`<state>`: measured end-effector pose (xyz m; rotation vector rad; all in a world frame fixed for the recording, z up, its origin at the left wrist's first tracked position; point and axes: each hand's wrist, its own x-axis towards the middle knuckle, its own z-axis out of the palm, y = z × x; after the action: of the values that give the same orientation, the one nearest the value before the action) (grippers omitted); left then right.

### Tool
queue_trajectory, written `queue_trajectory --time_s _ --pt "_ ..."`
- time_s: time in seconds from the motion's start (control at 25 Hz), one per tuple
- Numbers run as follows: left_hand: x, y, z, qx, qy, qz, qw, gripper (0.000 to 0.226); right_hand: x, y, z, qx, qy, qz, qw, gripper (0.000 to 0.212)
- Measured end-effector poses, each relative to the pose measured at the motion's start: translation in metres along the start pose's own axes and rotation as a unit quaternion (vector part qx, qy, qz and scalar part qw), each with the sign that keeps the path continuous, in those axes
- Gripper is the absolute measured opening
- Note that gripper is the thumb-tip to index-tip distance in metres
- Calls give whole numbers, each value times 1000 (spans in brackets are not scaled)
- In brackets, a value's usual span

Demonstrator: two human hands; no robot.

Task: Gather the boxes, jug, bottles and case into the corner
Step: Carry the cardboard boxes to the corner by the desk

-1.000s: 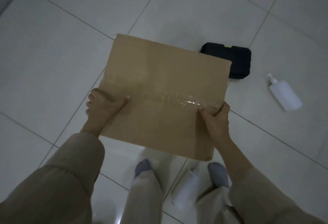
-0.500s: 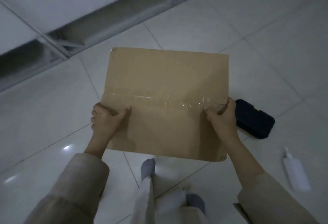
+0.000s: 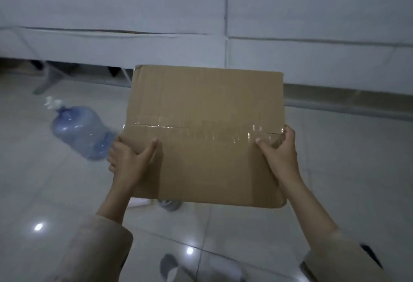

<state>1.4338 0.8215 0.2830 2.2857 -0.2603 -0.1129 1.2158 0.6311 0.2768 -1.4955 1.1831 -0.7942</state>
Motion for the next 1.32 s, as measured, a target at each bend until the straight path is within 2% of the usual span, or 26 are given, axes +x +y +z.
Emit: queue_trajectory --time_s 0.12,0.28,0.48,0.64,0.8,0.96,1.04,1.32 --pt "-4 -46 -106 -24 103 -55 993 89 -48 -62 69 -6 -105 -61 993 66" --pt "-16 -128 -235 -44 199 -121 972 90 -132 -116 174 -15 -228 -117 966 60" --pt "-48 -243 -387 -33 307 -211 928 90 -265 -147 318 -28 -360 -139 922 61" --pt "-81 -323 -482 -22 392 -281 876 91 -370 -156 418 -36 -463 -149 873 56" --pt "-113 -374 -535 -4 450 -348 822 90 -445 -157 486 -46 -551 -163 817 54" --pt "-132 -416 -560 -10 515 -426 743 89 -504 -165 556 -69 -633 -173 751 55" --pt "-135 -430 -565 -14 527 -452 719 89 -526 -167 590 -73 -659 -175 728 55" --pt "-149 -469 -579 -57 615 -524 586 91 -624 -184 694 -96 -783 -221 573 53"
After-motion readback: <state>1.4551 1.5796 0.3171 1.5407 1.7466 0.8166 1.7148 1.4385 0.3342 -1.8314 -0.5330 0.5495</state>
